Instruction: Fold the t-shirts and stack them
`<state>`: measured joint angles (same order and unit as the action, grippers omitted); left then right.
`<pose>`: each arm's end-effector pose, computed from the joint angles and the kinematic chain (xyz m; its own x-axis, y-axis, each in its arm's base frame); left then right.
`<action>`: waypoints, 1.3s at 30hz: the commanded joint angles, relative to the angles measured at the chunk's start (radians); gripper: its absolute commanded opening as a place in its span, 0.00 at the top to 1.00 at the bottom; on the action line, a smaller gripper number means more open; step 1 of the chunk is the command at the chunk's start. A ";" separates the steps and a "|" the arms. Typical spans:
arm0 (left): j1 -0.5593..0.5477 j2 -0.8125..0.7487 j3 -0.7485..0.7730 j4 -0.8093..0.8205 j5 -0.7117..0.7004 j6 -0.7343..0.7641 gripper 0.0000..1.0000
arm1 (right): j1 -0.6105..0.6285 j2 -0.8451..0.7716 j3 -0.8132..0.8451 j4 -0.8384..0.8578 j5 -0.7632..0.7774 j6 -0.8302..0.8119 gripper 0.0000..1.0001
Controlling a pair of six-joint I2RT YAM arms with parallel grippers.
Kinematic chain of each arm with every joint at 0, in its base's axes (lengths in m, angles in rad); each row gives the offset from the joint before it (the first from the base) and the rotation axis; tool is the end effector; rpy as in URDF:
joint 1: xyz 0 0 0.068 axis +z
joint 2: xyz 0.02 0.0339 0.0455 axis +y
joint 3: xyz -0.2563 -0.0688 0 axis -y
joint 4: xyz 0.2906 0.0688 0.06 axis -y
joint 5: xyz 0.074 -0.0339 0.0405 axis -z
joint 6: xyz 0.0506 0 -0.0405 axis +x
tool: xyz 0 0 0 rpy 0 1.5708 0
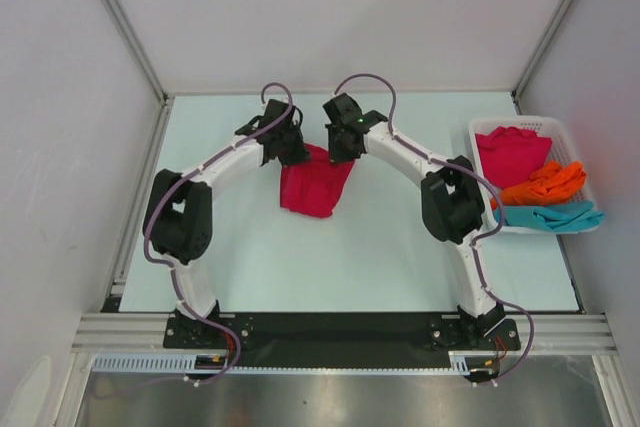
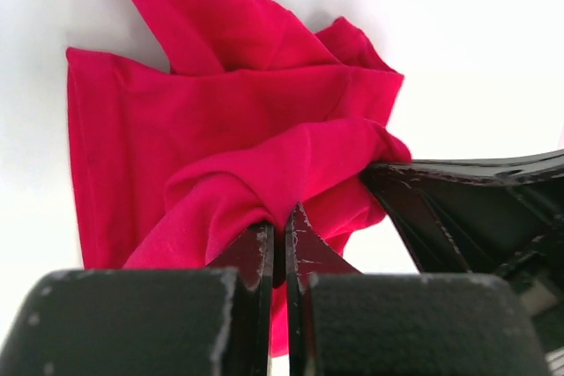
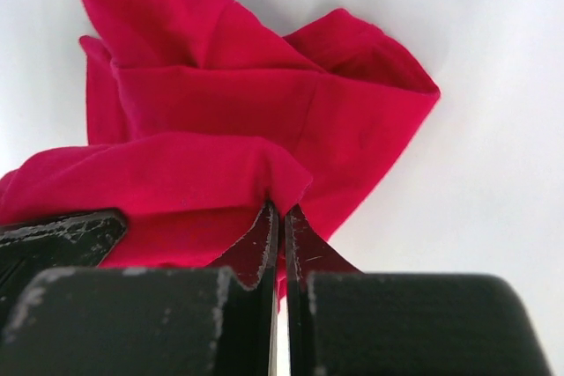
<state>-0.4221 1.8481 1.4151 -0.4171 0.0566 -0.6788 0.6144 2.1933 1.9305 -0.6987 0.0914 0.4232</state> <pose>0.4196 -0.1916 0.1990 -0.8117 -0.3227 -0.4869 -0.0855 0.8902 -0.4474 0.4413 0.3057 0.2022 -0.8292 -0.0845 -0.5525 -0.2093 0.9635 0.1668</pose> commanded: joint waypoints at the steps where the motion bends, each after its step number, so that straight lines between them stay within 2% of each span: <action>1: 0.040 0.033 0.082 -0.020 -0.024 0.036 1.00 | -0.021 0.046 0.073 -0.047 0.059 -0.041 1.00; 14: 0.074 0.171 0.211 -0.054 -0.031 0.053 1.00 | -0.062 0.103 0.177 -0.082 0.159 -0.038 1.00; 15: 0.080 0.174 0.211 -0.054 -0.021 0.056 0.96 | -0.064 0.109 0.179 -0.090 0.159 -0.038 1.00; 16: 0.080 0.172 0.212 -0.054 -0.017 0.058 0.87 | -0.067 0.109 0.177 -0.090 0.154 -0.040 0.99; 17: 0.082 0.166 0.205 -0.054 -0.018 0.058 0.57 | -0.065 0.106 0.173 -0.088 0.153 -0.040 0.82; 19: 0.086 0.151 0.191 -0.055 -0.043 0.050 0.27 | -0.065 0.082 0.144 -0.064 0.153 -0.040 0.70; 20: 0.088 0.131 0.173 -0.055 -0.050 0.048 0.07 | -0.065 0.071 0.131 -0.053 0.153 -0.043 0.64; 24: 0.088 0.089 0.142 -0.057 -0.055 0.056 0.00 | -0.065 0.028 0.113 -0.035 0.154 -0.054 0.60; 31: 0.089 -0.064 -0.034 -0.023 -0.054 0.041 0.00 | -0.033 -0.072 0.050 -0.016 0.143 -0.051 0.57; 39: 0.085 -0.213 -0.176 0.032 -0.020 -0.007 0.01 | 0.103 -0.211 -0.105 0.025 0.133 0.002 0.57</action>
<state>-0.3325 1.7294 1.2766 -0.4370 0.0196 -0.6571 0.6361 2.0888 1.8782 -0.7189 0.2214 0.3943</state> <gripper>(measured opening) 0.994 0.427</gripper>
